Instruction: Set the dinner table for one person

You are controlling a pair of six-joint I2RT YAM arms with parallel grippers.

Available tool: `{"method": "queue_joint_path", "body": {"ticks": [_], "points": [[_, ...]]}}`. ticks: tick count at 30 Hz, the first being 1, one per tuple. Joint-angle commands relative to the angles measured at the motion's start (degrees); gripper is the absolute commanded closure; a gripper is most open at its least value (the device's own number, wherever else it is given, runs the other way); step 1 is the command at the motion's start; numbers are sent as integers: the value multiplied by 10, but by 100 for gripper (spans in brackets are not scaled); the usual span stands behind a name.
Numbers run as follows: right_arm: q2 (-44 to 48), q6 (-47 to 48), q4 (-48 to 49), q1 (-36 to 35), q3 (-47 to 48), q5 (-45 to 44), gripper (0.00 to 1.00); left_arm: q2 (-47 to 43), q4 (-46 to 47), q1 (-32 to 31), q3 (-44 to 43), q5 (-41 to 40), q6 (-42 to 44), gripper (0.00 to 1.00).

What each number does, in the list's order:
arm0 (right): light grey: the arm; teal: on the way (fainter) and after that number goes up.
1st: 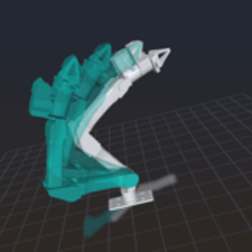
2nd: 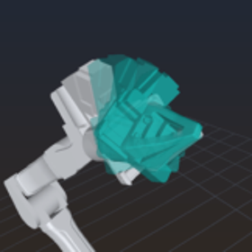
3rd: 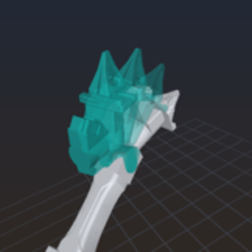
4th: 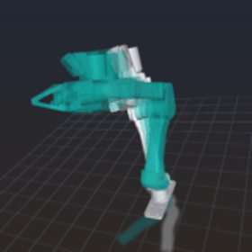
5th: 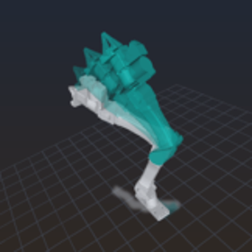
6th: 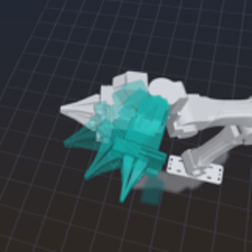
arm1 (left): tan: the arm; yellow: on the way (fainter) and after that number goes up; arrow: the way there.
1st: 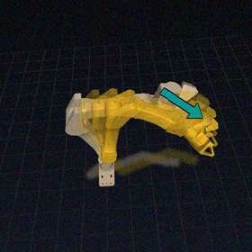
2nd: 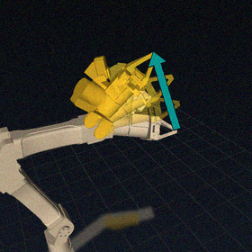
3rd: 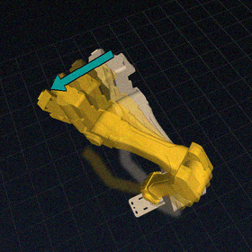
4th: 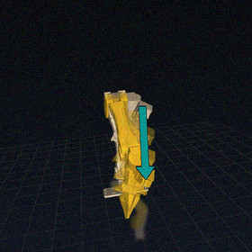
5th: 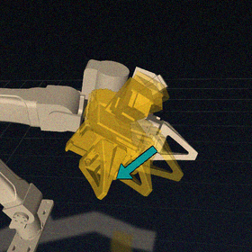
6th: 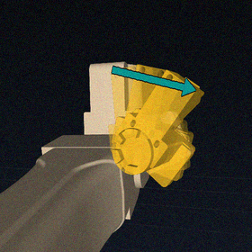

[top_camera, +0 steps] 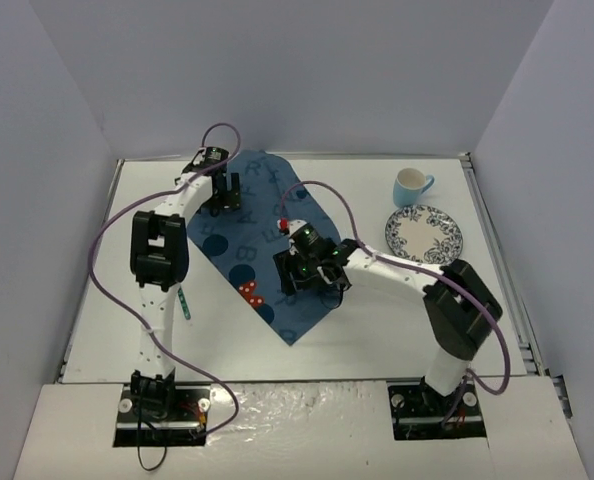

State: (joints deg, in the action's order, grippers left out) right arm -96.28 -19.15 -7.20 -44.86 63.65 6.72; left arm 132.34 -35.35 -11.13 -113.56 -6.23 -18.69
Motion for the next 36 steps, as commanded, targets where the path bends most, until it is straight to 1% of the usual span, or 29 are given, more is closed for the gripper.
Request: {"method": "queue_joint_path", "body": {"ticks": [1,3,4,8,10,16,19,23,28,30,31,33,34,35,36], "points": [[119,-35,-19,85,0,-43,40,-146,-11,-21,34,-5,34,3],[146,-43,-23,127,-22,-36,40,-197,-17,-39,76,-3,32,3],[149,-44,-23,150,-36,-29,40,-208,-17,-47,91,-2,29,3],[140,-47,-17,203,-70,3,40,-266,2,-108,204,9,9,3],[124,-46,-4,214,-80,17,40,-285,24,-141,261,17,3,3],[82,-60,72,230,-112,61,39,-297,74,-183,365,43,-32,3],[58,-66,116,230,-131,77,39,-293,92,-187,391,39,-38,3],[24,-70,160,229,-149,98,39,-281,108,-186,403,42,-40,3],[-5,-72,190,230,-160,106,39,-270,116,-186,415,47,-47,3],[-15,-73,199,230,-167,116,41,-269,119,-186,423,47,-51,3],[-18,-74,202,230,-170,120,45,-266,120,-186,426,47,-53,3],[-20,-74,207,229,-176,124,57,-261,121,-187,431,47,-58,3],[-21,-72,207,230,-177,125,66,-257,121,-186,434,48,-60,3],[-20,-70,207,230,-176,127,78,-256,122,-185,438,49,-63,3],[-19,-68,203,230,-173,127,88,-254,122,-185,441,51,-65,3]]}}
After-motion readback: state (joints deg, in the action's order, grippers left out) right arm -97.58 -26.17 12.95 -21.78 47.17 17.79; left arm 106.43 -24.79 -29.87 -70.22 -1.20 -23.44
